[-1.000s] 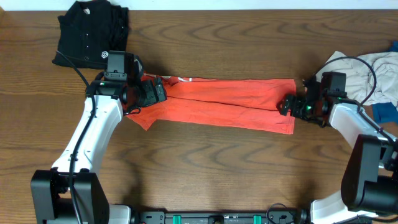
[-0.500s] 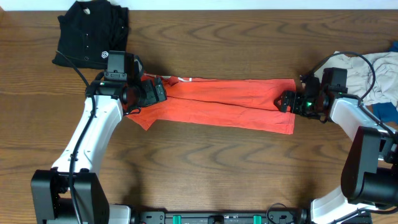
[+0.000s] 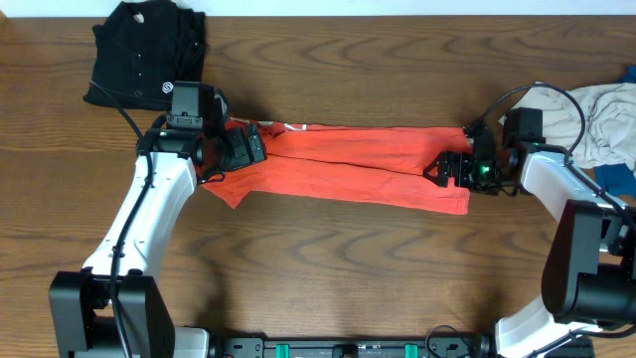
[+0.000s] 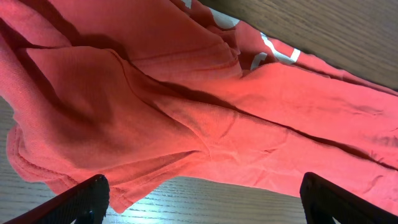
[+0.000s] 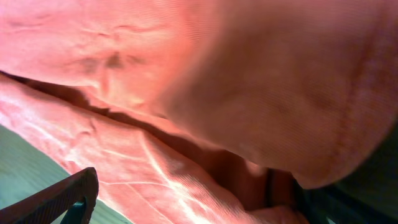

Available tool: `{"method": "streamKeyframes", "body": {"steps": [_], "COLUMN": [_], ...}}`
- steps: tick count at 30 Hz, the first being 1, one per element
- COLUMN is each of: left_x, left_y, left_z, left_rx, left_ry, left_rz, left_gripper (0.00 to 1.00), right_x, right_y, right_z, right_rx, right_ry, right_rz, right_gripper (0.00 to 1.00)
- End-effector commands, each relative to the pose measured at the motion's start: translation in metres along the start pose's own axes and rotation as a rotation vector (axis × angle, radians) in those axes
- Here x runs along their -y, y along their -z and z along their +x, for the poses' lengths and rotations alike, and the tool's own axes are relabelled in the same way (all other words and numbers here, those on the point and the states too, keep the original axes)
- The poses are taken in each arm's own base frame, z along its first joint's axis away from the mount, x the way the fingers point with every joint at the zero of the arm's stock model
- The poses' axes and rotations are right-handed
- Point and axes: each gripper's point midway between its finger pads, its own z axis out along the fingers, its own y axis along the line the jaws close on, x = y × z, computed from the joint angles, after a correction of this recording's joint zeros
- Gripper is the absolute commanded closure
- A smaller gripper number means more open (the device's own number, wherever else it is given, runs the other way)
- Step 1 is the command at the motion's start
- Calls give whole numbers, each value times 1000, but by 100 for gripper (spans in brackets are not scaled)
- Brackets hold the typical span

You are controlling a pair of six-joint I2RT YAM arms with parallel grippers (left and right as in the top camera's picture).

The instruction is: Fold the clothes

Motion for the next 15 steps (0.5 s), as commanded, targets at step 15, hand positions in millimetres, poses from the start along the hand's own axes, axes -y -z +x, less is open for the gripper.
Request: {"method": "streamKeyframes", "body": {"steps": [15], "left_x": [-1], "left_y": [-4], "left_z": [5], "left_rx": [-22], "left_ry": [-6], "left_rz": [2], "left_gripper": [2], "right_x": [49], "right_y": [-41], "right_z": [62], "right_rx": [-178], "right_ry": [-179], "right_rz": [164], "right_gripper": [20]}}
